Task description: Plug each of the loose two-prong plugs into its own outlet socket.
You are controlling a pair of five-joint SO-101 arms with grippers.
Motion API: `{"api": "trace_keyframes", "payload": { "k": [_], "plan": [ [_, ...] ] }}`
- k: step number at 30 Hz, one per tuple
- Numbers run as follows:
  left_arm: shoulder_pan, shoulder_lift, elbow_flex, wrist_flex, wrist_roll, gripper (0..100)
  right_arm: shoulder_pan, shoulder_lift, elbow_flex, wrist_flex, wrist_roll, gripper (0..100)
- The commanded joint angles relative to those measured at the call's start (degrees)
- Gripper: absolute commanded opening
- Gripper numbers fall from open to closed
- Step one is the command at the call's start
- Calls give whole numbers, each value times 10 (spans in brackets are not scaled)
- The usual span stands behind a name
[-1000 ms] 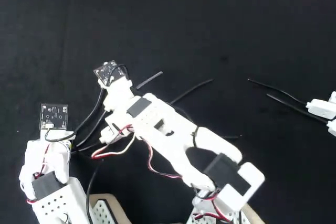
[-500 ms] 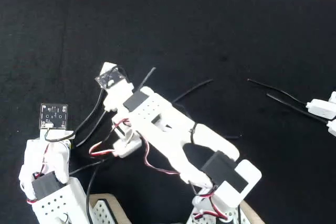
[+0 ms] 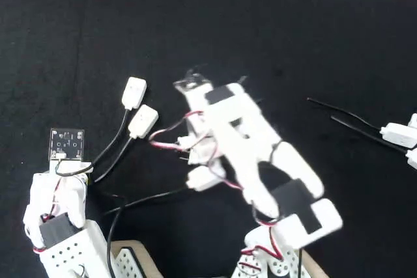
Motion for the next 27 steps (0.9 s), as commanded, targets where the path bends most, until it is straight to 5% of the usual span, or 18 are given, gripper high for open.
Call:
{"api": "trace_keyframes", "payload": {
  "k": [1,8,18,27],
  "plan": [
    [0,-2,11,-11,3,134,76,-79,36,16,47,13],
    [0,-2,11,-11,3,134,303,-224,177,-21,182,13],
    [0,-2,11,-8,3,134,726,-250,276,-330,385,13],
    [0,-2,11,-7,3,134,858,-84,168,-461,403,13]
  ]
}}
